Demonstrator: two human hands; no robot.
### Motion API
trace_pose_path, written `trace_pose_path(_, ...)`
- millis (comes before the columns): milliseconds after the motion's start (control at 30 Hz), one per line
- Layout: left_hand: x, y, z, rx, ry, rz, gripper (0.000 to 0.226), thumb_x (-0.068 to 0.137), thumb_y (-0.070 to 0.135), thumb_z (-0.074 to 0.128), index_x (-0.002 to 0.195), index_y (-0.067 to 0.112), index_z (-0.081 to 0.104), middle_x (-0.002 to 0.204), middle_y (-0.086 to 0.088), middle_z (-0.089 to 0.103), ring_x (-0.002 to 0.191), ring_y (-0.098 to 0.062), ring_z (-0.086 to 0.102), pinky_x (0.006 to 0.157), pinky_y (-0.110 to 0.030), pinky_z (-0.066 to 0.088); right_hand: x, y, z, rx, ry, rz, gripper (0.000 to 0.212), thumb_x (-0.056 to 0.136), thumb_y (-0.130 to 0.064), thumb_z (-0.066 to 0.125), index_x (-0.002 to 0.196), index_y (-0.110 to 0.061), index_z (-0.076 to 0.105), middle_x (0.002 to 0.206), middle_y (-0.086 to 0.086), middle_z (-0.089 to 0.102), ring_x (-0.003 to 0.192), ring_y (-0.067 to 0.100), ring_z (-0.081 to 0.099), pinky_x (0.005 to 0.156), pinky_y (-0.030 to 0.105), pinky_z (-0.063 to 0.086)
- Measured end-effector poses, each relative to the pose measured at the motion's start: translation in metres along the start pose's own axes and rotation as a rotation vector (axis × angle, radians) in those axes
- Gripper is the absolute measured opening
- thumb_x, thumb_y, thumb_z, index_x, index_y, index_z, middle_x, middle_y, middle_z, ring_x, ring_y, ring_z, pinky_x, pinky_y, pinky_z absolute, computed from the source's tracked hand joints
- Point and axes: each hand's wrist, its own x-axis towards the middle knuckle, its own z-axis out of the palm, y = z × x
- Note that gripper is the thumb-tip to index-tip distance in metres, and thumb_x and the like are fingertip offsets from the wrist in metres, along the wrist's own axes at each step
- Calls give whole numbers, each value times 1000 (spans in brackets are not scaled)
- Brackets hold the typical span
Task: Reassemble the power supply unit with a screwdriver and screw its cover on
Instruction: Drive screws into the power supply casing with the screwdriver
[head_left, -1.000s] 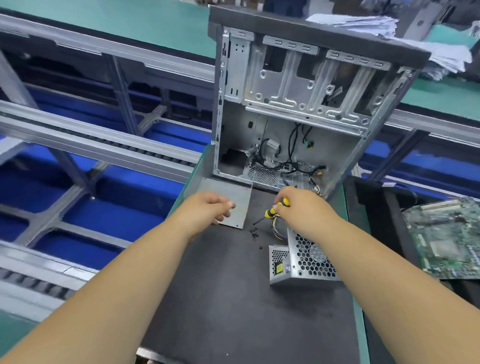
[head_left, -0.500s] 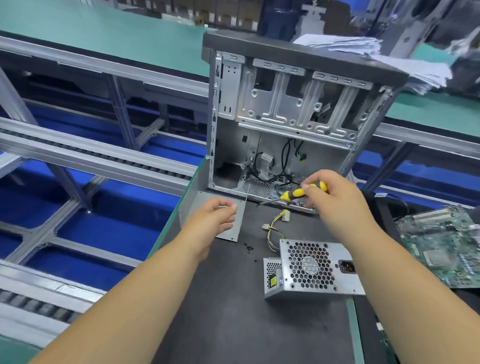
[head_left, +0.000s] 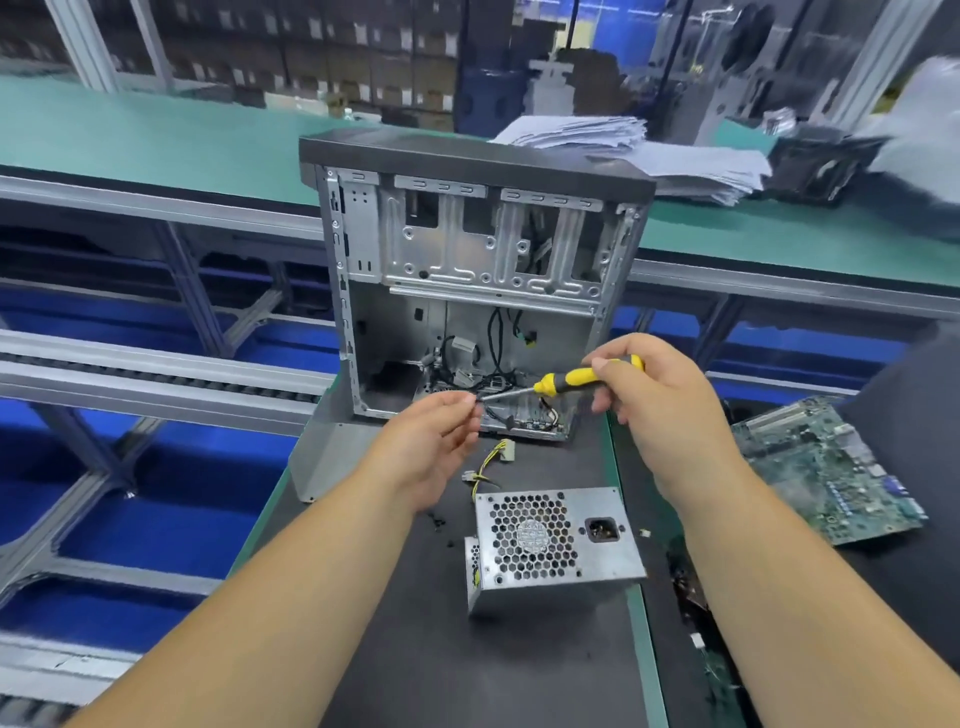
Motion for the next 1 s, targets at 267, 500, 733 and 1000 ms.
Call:
trace_pose_path(267, -24, -8, 27, -61, -96, 104, 15, 74, 10, 68, 84, 14, 79, 79, 1, 71, 71, -6, 68, 63, -16, 56, -20, -3, -41, 261, 124, -124, 12, 87, -28, 57, 86, -19, 65, 58, -3, 59, 56, 9, 49, 56, 17, 44)
trace_pose_path(500, -48, -26, 65, -64, -113, 157, 16, 78, 11, 65, 84, 13, 80, 78, -1, 70, 71, -7, 67, 64, -16, 56, -28, 4, -76, 258, 70, -163, 9, 87, -31, 56, 82, -28, 63, 59, -4, 60, 58, 10, 50, 60, 26, 43)
trace_pose_path(733, -65, -51, 97, -18, -59, 151, 14, 77, 12, 66, 80, 14, 80, 76, 0, 69, 68, -7, 67, 62, -16, 56, -40, 19, -112, 268, 33, -171, 10, 86, -35, 57, 82, -30, 64, 60, -3, 60, 59, 13, 50, 61, 35, 41)
trace_pose_path(1000, -80, -72, 104, 124, 95, 270, 19, 89, 4, 62, 81, 13, 76, 75, -2, 70, 69, -9, 67, 63, -17, 55, -51, 41, -127, 161, -41, -163, 9, 89, -42, 55, 88, -35, 60, 67, -3, 64, 61, 12, 50, 63, 35, 42)
